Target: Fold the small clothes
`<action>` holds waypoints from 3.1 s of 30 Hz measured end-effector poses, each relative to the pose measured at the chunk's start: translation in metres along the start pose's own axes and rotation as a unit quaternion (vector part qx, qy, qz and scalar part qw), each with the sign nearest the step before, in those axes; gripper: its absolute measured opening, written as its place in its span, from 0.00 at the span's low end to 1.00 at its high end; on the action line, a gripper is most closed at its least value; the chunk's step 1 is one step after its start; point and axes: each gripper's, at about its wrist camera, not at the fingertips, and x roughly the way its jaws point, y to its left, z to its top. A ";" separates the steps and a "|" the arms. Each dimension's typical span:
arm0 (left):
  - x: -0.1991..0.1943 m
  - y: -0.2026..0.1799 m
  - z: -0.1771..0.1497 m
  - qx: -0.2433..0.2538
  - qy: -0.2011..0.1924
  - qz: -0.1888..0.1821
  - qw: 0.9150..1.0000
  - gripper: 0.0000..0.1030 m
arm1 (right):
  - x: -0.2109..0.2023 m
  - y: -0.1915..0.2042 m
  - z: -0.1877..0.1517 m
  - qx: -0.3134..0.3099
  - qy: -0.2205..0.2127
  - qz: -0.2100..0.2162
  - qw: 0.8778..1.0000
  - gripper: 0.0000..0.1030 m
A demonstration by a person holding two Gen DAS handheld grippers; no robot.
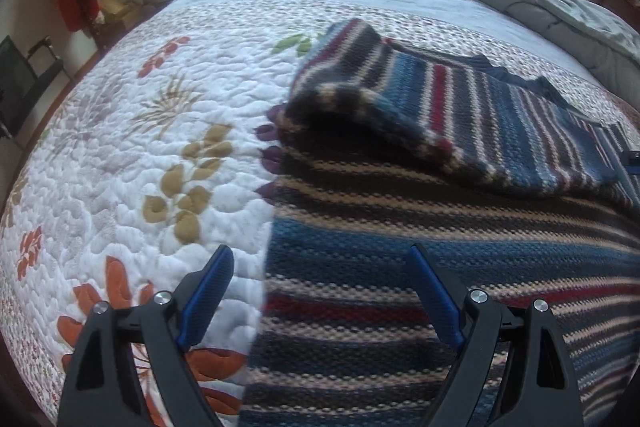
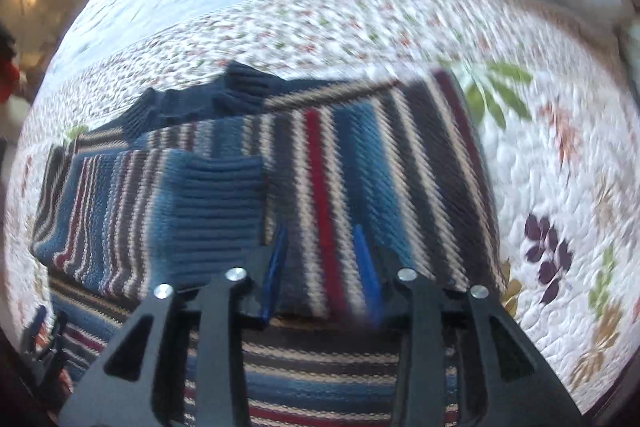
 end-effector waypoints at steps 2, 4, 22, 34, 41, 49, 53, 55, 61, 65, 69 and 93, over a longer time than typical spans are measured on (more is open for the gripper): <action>0.001 -0.005 0.000 0.002 0.002 -0.011 1.000 0.86 | 0.004 -0.007 -0.002 0.013 0.006 0.035 0.999 0.50; 0.004 -0.009 -0.002 0.005 0.004 -0.013 1.000 0.86 | 0.011 -0.010 0.001 0.020 0.011 0.075 0.997 0.51; 0.019 -0.008 -0.005 -0.003 0.006 -0.005 1.000 0.88 | 0.013 0.018 0.038 -0.004 -0.037 0.152 0.988 0.01; 0.025 -0.015 -0.007 0.009 0.008 0.006 1.000 0.92 | 0.047 -0.015 0.032 0.024 -0.030 0.118 0.992 0.08; 0.025 -0.015 -0.007 0.009 0.010 0.006 1.000 0.92 | 0.030 -0.021 -0.003 0.026 -0.015 0.142 0.989 0.40; 0.025 -0.016 -0.008 0.007 0.009 0.008 1.000 0.93 | 0.027 -0.014 -0.006 0.004 -0.001 0.149 0.989 0.07; 0.028 -0.016 -0.009 0.012 0.010 0.012 1.000 0.95 | 0.036 -0.016 -0.009 0.003 0.002 0.128 0.992 0.06; 0.028 -0.016 -0.009 0.016 0.010 0.013 1.000 0.95 | 0.032 -0.014 -0.011 -0.006 -0.007 0.125 0.992 0.10; 0.009 -0.011 -0.010 0.031 0.015 0.015 0.999 0.95 | -0.017 -0.031 -0.058 -0.008 -0.021 0.128 0.992 0.30; -0.021 -0.004 -0.034 0.036 0.021 0.012 0.999 0.95 | -0.045 -0.055 -0.147 -0.044 0.009 0.118 0.992 0.31; -0.055 0.005 -0.091 0.032 0.043 -0.008 0.999 0.95 | -0.053 -0.074 -0.230 -0.047 0.037 0.135 0.989 0.31; -0.091 0.040 -0.202 0.019 0.150 -0.085 0.985 0.95 | -0.087 -0.117 -0.372 -0.009 0.050 0.172 0.984 0.55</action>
